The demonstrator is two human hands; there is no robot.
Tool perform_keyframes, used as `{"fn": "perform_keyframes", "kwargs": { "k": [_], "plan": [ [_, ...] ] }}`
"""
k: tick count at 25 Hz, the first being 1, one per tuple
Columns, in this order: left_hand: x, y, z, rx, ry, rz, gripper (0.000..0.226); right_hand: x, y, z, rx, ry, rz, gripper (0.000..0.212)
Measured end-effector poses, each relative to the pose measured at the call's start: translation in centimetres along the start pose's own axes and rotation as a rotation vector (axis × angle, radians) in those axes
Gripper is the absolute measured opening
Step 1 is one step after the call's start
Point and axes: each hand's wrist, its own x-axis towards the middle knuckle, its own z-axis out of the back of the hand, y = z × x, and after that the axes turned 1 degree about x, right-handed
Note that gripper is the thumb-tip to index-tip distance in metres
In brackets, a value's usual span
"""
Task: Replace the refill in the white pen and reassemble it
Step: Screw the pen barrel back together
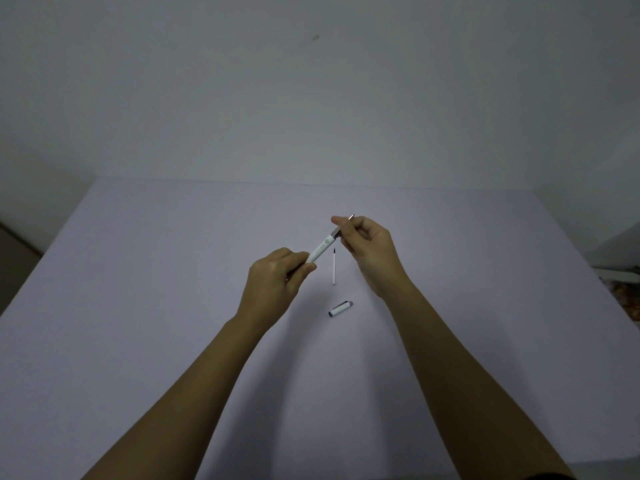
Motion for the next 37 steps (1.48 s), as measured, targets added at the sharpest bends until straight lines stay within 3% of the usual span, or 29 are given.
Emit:
{"fn": "perform_keyframes", "kwargs": {
  "k": [4,8,11,13,24,31,37],
  "plan": [
    [0.04,0.16,0.04,0.017,-0.010,-0.007,0.010,0.01,0.17,0.27,0.031,-0.018,-0.002,0.006],
    [-0.03,-0.13,-0.09,0.030,-0.003,-0.009,0.009,0.15,0.15,0.04,-0.035,-0.083,-0.009,0.024],
    [0.12,-0.11,-0.06,0.043,-0.018,0.022,0.008,0.00,-0.13,0.14,0.002,-0.021,-0.005,0.012],
    [0.31,0.08,0.02,0.057,-0.031,0.039,0.008,-0.14,-0.13,0.23,0.037,0.033,-0.005,0.018],
    [0.13,0.40,0.45,0.041,-0.002,-0.020,0.008,0.05,0.28,-0.08,-0.020,0.025,-0.011,0.003],
    [-0.20,0.62,0.18,0.031,-0.013,0.032,0.008,-0.02,-0.49,0.57,0.096,0.117,-0.047,0.022],
    [-0.32,0.39,0.16,0.016,-0.002,0.010,0.007,-0.08,-0.64,0.50,-0.029,0.077,0.026,0.017]
  ]
}}
